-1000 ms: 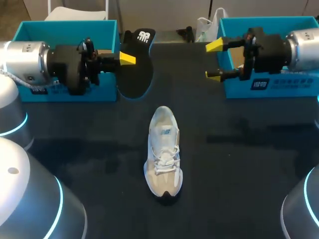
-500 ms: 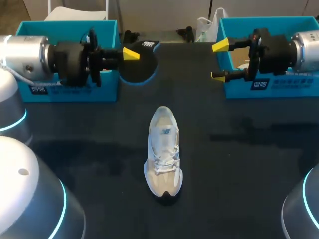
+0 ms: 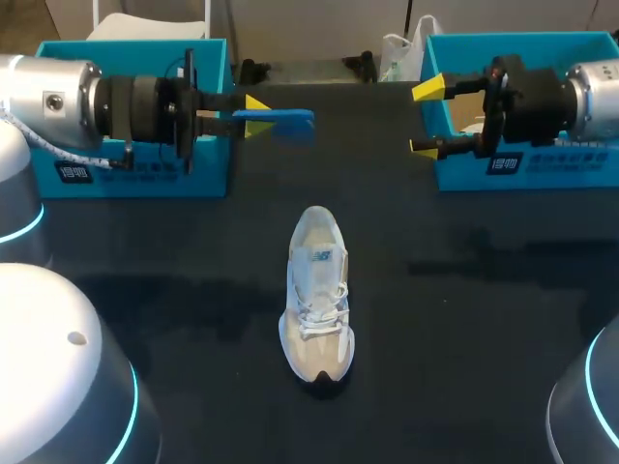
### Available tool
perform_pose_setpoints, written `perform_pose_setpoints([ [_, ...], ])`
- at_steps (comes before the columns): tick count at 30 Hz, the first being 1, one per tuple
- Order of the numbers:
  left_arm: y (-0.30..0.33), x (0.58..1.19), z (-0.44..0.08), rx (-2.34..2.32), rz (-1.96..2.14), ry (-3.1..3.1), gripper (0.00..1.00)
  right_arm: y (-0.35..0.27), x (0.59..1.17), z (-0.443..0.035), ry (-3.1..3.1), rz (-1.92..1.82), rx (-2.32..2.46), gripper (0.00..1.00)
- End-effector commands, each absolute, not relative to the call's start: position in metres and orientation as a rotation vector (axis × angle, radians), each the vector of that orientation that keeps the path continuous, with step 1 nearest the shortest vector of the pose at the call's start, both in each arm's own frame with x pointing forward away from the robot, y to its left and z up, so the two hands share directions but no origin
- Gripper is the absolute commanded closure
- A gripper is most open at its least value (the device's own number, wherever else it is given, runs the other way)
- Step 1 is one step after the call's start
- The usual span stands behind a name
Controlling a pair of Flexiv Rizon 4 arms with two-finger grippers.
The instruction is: Take the shoe out of the shoebox, open the shoe tongue, remove and reinsert the insole, then place the shoe into the shoebox
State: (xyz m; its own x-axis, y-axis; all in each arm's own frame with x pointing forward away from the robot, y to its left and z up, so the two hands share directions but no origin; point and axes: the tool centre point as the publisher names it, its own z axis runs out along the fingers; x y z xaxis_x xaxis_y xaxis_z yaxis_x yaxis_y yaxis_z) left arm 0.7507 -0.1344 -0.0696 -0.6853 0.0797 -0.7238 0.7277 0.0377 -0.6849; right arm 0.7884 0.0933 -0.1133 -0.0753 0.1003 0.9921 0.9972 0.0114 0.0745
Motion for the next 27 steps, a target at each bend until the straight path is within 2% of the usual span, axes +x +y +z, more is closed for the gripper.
perform_pose_setpoints([
  [1, -0.134, 0.753, -0.077, 0.149, -2.187, 2.341, 1.0, 0.094, 0.789, -0.114, -1.344, -1.209, -1.242, 0.0],
  [13, -0.132, 0.762, -0.087, -0.45, -2.401, 2.594, 1.0, 0.094, 0.789, -0.114, -1.344, -1.209, -1.242, 0.0],
  [27, -0.133, 0.764, -0.087, -0.472, -2.401, 2.591, 1.0, 0.094, 0.789, -0.114, -1.344, -1.209, -1.242, 0.0],
])
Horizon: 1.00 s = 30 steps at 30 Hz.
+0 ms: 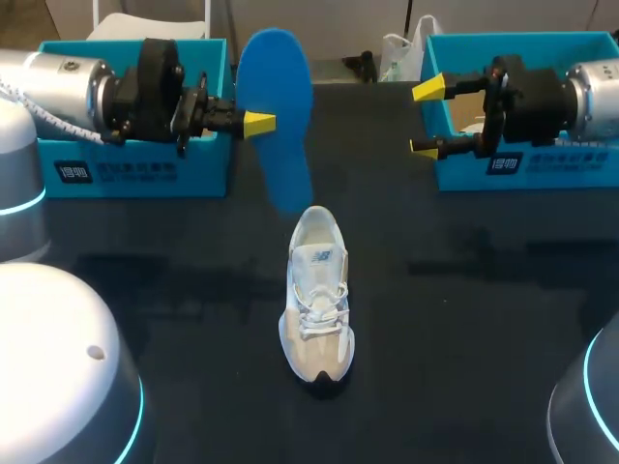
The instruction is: Take the shoe out of the shoebox, open the shoe tongue, remove and reinsert the insole, then place the shoe into the shoebox
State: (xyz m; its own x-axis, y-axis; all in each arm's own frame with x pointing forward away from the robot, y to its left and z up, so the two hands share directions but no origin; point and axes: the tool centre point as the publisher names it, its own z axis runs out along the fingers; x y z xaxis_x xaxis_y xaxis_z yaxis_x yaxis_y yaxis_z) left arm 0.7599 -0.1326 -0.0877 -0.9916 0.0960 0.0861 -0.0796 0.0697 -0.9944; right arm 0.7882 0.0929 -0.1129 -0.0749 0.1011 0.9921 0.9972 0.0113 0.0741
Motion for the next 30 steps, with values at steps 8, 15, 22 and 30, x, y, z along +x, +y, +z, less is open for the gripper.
perform_pose_setpoints([
  [8, -0.135, 0.766, -0.091, 0.435, 1.787, -1.87, 1.0, 0.094, 0.789, -0.114, -1.344, -1.209, -1.242, 0.0],
  [15, -0.139, 0.777, -0.108, 0.534, 1.671, -1.749, 1.0, 0.094, 0.789, -0.114, -1.344, -1.209, -1.242, 0.0],
  [22, -0.144, 0.782, -0.121, 0.66, 1.544, -1.626, 1.0, 0.094, 0.789, -0.114, -1.344, -1.209, -1.242, 0.0],
  [30, -0.151, 0.793, -0.129, 0.731, 1.425, -1.522, 1.0, 0.094, 0.789, -0.114, -1.344, -1.209, -1.242, 0.0],
])
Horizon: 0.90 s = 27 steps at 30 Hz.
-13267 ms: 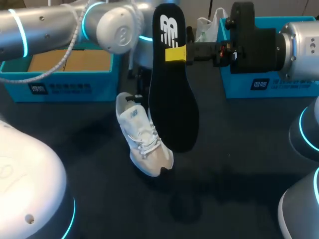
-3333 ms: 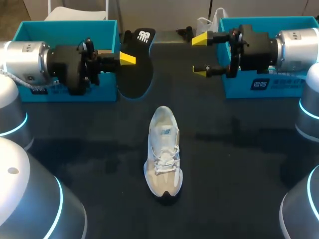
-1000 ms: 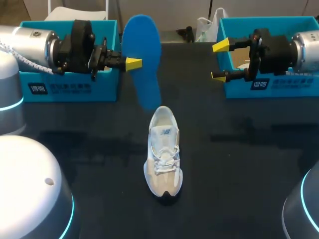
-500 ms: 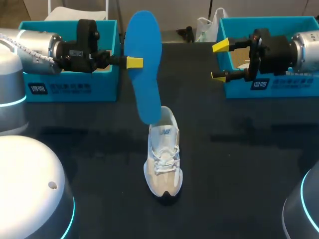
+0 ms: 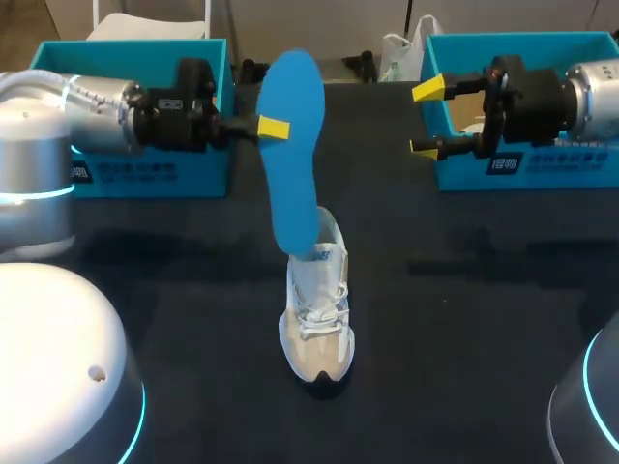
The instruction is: Take the shoe out of the shoebox, open the shoe tongue, remove and reinsert the insole, then place the shoe into the shoebox
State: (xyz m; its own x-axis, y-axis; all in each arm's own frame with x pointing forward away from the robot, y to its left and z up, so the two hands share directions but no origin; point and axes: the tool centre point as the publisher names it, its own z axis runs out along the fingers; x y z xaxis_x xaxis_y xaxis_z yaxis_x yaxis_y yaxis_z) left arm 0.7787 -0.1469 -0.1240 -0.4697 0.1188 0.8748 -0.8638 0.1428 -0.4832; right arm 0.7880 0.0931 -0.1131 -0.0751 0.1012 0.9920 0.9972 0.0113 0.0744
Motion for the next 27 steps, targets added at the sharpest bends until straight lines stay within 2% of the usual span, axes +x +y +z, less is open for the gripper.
perform_pose_setpoints([
  [1, -0.152, 0.794, -0.13, 0.728, 1.423, -1.517, 1.0, 0.094, 0.789, -0.114, -1.344, -1.209, -1.242, 0.0],
  [17, -0.172, 0.831, -0.147, 0.865, 1.255, -1.293, 1.0, 0.105, 0.785, -0.112, -1.408, -1.196, -1.283, 0.0],
  [27, -0.18, 0.84, -0.163, 0.964, 1.173, -1.263, 1.0, 0.115, 0.772, -0.094, -1.562, -1.166, -1.429, 0.0],
])
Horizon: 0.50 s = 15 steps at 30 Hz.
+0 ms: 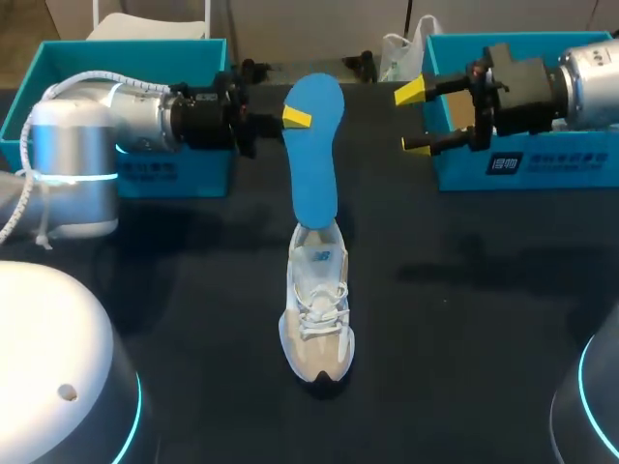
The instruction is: Take the shoe out of the shoebox, open the shoe tongue, remove and reinsert the insole, then place the shoe into the shoebox
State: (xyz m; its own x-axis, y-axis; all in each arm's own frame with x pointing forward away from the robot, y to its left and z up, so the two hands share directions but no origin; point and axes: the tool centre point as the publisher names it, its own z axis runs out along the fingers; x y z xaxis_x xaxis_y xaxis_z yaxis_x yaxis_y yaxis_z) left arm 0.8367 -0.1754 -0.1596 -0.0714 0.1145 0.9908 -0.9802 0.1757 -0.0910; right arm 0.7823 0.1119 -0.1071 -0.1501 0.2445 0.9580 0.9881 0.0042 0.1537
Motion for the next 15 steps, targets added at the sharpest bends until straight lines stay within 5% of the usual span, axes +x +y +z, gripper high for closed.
perform_pose_setpoints([
  [1, -0.181, 0.84, -0.164, 0.978, 1.165, -1.25, 1.0, 0.117, 0.772, -0.092, -1.576, -1.168, -1.449, 0.0],
  [15, -0.191, 0.84, -0.175, 1.07, 1.09, -1.223, 1.0, 0.14, 0.768, -0.065, -1.798, -0.982, -1.799, 0.0],
])
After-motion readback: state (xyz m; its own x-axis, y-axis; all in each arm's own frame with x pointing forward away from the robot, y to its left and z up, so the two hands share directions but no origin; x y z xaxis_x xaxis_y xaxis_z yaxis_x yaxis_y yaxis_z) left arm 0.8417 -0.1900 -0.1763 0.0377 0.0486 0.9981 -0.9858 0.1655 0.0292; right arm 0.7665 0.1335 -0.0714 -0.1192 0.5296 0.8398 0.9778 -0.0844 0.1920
